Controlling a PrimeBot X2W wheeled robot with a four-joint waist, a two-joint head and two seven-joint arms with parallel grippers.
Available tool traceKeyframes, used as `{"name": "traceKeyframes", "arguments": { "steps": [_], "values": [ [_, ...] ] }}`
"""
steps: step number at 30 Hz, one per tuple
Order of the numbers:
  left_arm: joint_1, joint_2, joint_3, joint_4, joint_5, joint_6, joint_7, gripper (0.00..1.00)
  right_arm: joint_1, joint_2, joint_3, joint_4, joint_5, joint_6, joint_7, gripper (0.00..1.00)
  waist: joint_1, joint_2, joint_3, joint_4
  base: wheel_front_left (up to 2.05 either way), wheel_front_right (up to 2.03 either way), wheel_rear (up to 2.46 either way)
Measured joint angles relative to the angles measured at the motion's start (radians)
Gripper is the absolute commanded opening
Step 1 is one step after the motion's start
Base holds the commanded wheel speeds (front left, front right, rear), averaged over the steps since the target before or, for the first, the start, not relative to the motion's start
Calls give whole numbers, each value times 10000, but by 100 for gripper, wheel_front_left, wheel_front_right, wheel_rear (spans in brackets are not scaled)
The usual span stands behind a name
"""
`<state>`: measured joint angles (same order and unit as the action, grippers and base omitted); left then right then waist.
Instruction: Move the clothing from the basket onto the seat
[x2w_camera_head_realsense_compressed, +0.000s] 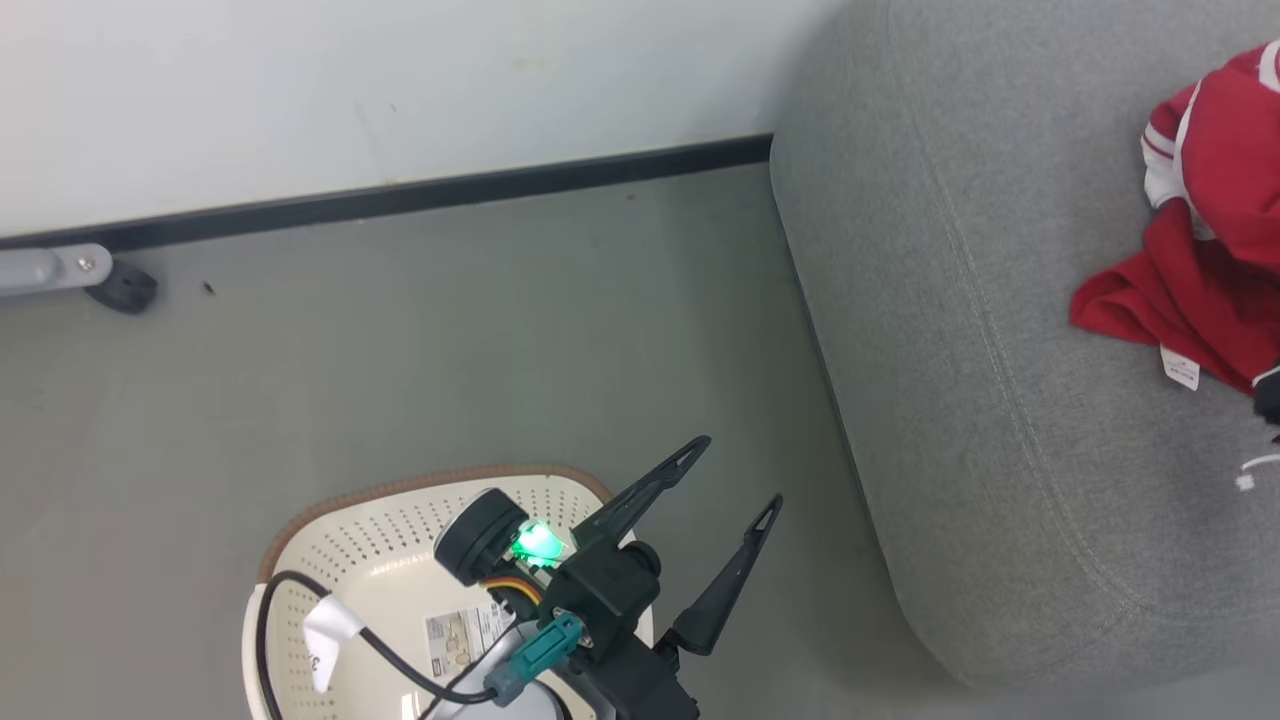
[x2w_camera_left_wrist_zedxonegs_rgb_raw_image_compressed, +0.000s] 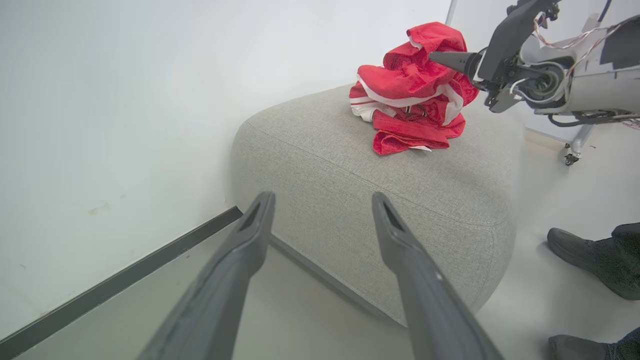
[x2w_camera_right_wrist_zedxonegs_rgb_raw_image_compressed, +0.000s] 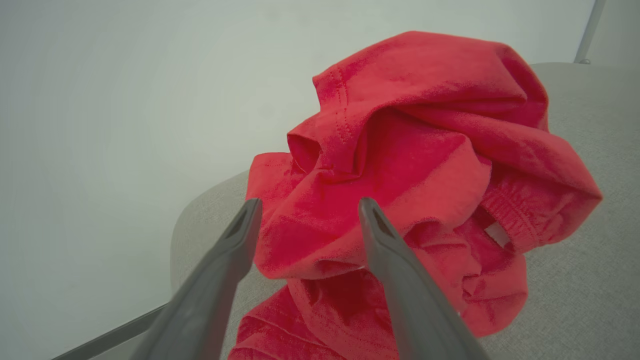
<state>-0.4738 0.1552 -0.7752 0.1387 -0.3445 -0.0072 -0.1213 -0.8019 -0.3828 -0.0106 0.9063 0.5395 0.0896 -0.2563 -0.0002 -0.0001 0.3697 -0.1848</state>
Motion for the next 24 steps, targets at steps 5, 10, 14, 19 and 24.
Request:
{"name": "traceKeyframes", "arguments": {
  "steps": [5,10,14,19,24],
  "values": [
    [292,-15,157,79,-157,186,-107,100,751,286,165,-673,-234,2,0,100,0,0,-398,121,0,0,0],
    [684,12,336,151,-299,414,-265,100,1534,725,443,-1712,-497,75,0,100,0,0,-850,332,0,0,0],
    [1075,56,644,190,-418,702,-309,100,2131,989,640,-2606,-681,75,0,100,0,0,-1180,525,0,0,0],
    [1425,125,1093,291,-763,903,-405,100,2957,1150,844,-3607,-1018,73,0,100,0,0,-1546,789,0,0,0],
    [1827,297,1783,433,-949,1133,-554,100,3674,1450,1177,-4441,-1179,73,0,100,0,0,-1861,1060,0,0,0]
  ]
}}
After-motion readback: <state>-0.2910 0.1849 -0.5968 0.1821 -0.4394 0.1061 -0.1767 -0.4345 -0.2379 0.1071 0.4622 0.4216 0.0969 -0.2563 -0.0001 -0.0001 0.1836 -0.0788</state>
